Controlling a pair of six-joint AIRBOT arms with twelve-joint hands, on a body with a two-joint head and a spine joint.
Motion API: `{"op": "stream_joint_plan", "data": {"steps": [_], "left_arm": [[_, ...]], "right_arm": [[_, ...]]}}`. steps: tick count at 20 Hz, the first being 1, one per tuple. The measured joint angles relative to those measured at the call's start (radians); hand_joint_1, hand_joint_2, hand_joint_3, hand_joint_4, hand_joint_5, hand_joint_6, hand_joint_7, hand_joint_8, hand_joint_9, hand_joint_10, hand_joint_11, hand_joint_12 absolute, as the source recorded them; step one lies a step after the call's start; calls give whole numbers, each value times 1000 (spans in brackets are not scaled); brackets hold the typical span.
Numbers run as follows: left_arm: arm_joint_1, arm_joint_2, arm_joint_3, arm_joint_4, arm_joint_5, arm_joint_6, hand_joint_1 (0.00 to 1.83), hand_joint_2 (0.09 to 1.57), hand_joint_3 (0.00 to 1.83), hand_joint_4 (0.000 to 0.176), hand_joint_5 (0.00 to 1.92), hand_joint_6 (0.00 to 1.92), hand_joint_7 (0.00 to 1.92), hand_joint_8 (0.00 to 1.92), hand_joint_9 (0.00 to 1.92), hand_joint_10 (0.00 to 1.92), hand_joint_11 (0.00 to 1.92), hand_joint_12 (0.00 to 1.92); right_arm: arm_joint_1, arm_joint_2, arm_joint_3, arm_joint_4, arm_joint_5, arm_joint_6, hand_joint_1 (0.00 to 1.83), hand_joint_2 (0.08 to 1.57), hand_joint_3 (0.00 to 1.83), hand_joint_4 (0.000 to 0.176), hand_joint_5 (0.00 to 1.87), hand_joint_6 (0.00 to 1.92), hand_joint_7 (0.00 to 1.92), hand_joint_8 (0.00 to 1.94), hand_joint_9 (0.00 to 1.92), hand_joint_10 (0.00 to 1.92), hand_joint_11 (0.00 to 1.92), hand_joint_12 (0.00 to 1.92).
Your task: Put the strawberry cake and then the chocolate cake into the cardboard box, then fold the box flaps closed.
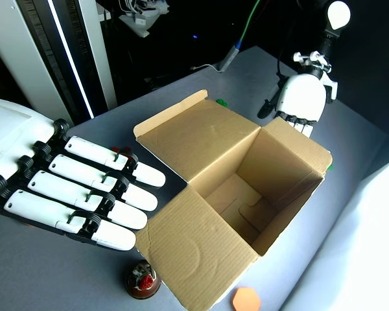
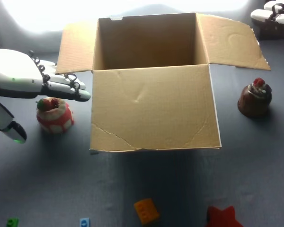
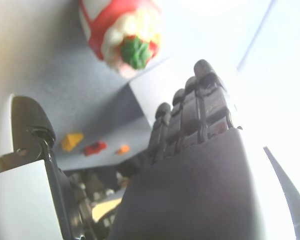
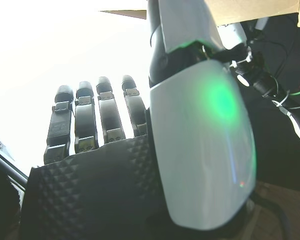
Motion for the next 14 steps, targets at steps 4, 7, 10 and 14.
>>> {"op": "stream_joint_plan", "data": {"steps": [4, 7, 10, 14], "left_arm": [[14, -45, 36, -7, 3, 1, 1163, 904, 0, 51, 47, 3, 21, 2, 44, 4, 0, 437], [21, -74, 59, -7, 5, 5, 1218, 881, 0, 41, 66, 5, 32, 3, 74, 11, 0, 470], [22, -102, 97, -9, 8, 11, 1213, 883, 0, 46, 56, 3, 41, 1, 88, 4, 0, 508], [33, -134, 133, -13, 14, 18, 1216, 893, 2, 46, 58, 1, 49, 2, 88, 3, 0, 527]], "right_arm": [[0, 2, 0, 0, -2, 0, 1121, 961, 0, 38, 0, 0, 0, 0, 0, 0, 0, 0], [0, 2, 0, 0, 0, 0, 1120, 960, 0, 36, 0, 0, 0, 0, 4, 1, 1, 0], [0, 2, 0, 1, 0, 0, 1110, 968, 0, 38, 0, 0, 0, 0, 4, 2, 0, 0], [0, 2, 0, 0, 0, 0, 1111, 971, 0, 44, 0, 0, 0, 0, 4, 1, 0, 0]]}}
